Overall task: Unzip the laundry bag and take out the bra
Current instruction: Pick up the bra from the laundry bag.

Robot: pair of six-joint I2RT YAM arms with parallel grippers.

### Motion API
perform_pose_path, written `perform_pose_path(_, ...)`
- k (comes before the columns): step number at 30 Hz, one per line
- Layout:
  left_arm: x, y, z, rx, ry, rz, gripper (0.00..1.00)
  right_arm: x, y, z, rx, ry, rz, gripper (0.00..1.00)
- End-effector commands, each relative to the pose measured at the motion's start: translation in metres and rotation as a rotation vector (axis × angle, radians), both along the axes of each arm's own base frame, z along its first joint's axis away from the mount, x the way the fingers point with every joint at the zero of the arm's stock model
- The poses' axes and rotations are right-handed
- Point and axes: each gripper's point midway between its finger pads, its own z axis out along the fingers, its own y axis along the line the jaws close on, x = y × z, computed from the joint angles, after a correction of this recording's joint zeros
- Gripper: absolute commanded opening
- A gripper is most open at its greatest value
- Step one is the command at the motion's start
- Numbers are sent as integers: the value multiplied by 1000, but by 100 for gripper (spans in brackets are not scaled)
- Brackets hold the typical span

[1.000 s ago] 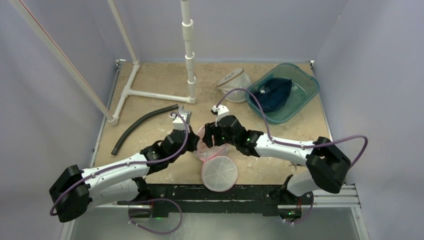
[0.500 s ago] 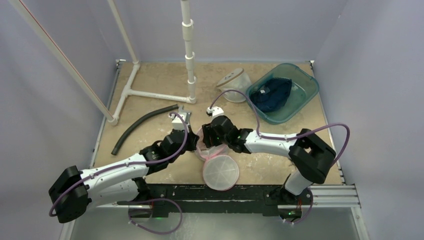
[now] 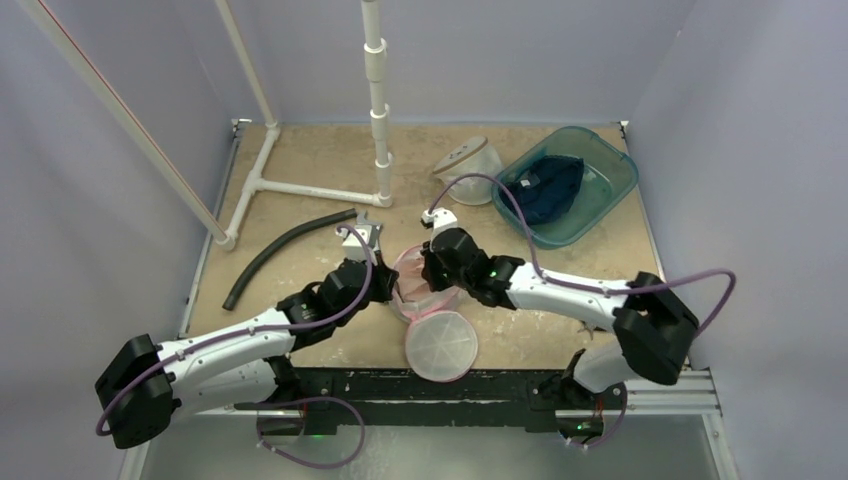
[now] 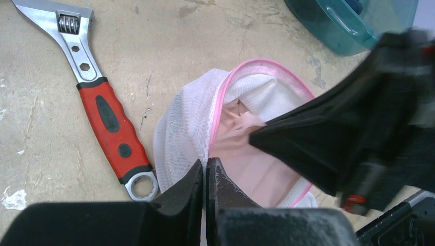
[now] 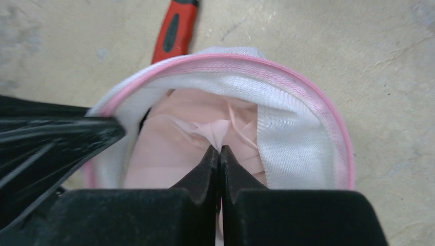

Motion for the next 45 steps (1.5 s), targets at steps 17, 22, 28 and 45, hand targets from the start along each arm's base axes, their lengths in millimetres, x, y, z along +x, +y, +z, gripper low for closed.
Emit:
perform_pose_path(17, 6, 3, -1, -10, -15, 37, 0, -20, -22, 179, 281, -199, 48, 0)
perform_pose_path(22, 4, 2, -3, -14, -8, 30, 0, -21, -30, 222, 358, -252, 58, 0)
perform_pose_path(28, 4, 1, -3, -25, -1, 31, 0, -24, -36, 252, 445, -274, 79, 0)
perform_pose_path(45, -6, 11, 99, -190, -212, -23, 51, -27, -49, 304, 551, -346, 81, 0)
